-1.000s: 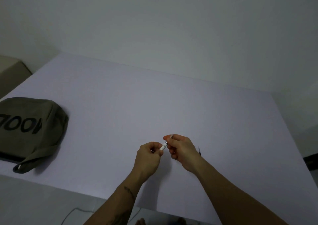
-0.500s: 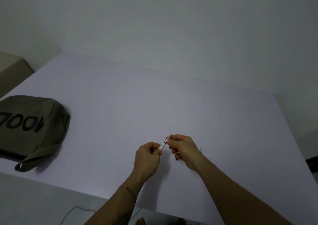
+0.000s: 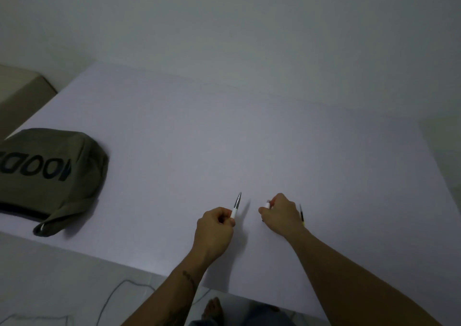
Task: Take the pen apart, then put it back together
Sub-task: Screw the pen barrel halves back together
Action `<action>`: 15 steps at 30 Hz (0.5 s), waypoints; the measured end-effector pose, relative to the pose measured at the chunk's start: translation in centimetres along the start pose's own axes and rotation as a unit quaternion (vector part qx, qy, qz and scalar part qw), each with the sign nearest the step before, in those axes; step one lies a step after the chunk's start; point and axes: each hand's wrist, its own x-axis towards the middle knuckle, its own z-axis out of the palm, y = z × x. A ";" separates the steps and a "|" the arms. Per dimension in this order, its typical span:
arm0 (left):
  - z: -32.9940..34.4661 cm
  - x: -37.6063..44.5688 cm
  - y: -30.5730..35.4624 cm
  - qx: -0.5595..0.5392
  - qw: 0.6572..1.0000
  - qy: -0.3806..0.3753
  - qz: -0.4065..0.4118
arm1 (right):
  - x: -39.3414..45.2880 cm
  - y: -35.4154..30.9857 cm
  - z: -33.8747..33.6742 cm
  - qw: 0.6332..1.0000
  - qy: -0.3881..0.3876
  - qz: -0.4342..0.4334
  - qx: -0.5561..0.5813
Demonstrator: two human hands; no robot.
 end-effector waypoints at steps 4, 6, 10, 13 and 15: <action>-0.3 -0.2 -0.5 0.011 1.000 -0.005 0.002 | 0.0 -0.2 0.4 1.000 0.019 0.000 -0.016; -0.4 -0.2 -0.6 0.013 1.000 -0.006 0.002 | 0.0 -0.4 0.4 1.000 0.017 0.003 -0.019; -0.4 -0.3 -0.7 0.018 1.000 -0.012 0.003 | -0.1 -0.4 0.2 1.000 0.010 0.016 0.002; -0.2 -0.4 -0.4 0.011 1.000 -0.015 0.006 | -0.5 -0.3 -0.3 0.999 0.018 0.011 0.026; 0.0 -0.4 0.0 0.004 1.000 -0.016 0.013 | -0.8 -0.5 -0.9 0.997 0.020 -0.001 0.070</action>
